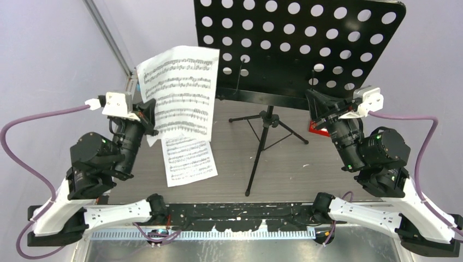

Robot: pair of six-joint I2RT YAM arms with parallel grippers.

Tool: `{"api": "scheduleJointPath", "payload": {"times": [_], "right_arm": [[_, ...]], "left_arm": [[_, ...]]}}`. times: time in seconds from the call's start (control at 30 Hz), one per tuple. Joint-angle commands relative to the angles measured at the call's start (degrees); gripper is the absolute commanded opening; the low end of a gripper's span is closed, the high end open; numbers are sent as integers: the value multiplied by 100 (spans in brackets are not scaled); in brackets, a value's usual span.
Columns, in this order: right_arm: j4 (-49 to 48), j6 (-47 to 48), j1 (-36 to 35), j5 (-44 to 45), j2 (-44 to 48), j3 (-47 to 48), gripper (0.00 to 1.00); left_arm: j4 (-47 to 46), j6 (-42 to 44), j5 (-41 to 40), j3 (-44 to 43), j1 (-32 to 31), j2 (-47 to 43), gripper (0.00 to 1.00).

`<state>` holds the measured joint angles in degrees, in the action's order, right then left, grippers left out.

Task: Pack up the instrument practice props

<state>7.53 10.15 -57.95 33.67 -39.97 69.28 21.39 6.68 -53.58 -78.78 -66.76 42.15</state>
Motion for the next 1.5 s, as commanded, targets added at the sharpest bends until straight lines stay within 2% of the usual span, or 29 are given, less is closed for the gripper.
{"api": "scheduleJointPath", "payload": {"times": [0.0,0.27,0.53,0.73,0.9,1.0,1.23,1.33,1.47], "right_arm": [[-297,-117,-30,-202,34,-53,0],[-214,-162,-28,-236,47,-81,0],[-109,-275,-31,-265,102,-139,0],[-49,-277,-28,-239,172,-212,0],[-15,-310,-27,-245,193,-240,0],[-4,-337,-29,-248,206,-278,0],[38,-389,-27,-206,225,-377,1],[75,-409,-31,-203,250,-402,1],[98,-426,-29,-194,261,-440,1]], "left_arm": [[413,-853,-839,407,-28,-445,0],[932,-1567,-1145,1039,-23,-1058,0],[1403,-2661,-1067,1689,-23,-780,0],[1727,-3808,-836,2376,-27,-851,0],[1821,-4540,-680,2957,-23,-935,0],[1567,-4640,-596,3301,4,-838,0],[974,-4793,489,3668,742,-12,0],[677,-4919,716,3978,924,-43,0],[753,-5164,868,4292,1223,-205,0]]}}
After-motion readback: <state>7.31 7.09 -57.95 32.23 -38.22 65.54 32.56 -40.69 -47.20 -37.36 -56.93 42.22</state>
